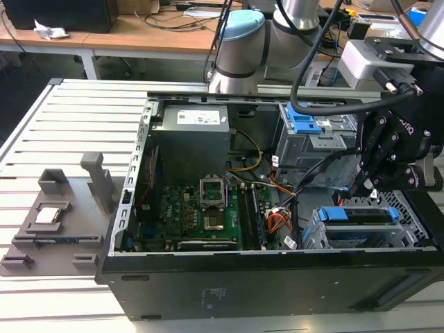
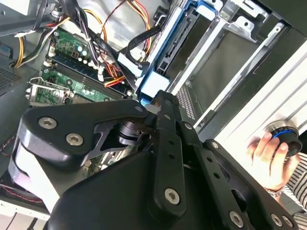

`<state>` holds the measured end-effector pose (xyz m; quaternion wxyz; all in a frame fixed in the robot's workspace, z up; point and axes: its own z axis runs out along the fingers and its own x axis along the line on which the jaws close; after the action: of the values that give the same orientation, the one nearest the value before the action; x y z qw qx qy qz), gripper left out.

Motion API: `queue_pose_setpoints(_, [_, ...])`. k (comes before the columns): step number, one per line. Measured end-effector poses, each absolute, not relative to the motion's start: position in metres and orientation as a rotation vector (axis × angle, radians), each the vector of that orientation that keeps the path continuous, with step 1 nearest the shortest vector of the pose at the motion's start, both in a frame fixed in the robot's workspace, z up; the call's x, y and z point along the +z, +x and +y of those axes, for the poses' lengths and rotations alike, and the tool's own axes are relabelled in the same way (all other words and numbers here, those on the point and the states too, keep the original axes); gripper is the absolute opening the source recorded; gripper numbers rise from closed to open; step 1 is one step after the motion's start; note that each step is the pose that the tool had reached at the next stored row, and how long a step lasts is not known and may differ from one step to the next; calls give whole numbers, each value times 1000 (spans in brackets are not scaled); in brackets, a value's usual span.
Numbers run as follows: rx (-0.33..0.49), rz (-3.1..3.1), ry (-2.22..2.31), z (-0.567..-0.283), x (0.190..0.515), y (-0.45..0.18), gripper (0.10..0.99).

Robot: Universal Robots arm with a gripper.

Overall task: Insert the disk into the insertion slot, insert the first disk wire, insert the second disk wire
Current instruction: 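Insert the disk into the insertion slot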

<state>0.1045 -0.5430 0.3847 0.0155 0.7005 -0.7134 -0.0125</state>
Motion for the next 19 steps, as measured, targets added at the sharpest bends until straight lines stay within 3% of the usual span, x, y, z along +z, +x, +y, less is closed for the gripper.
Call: queue_pose_setpoints(19, [-45, -2214, 2174, -542, 373, 131, 106])
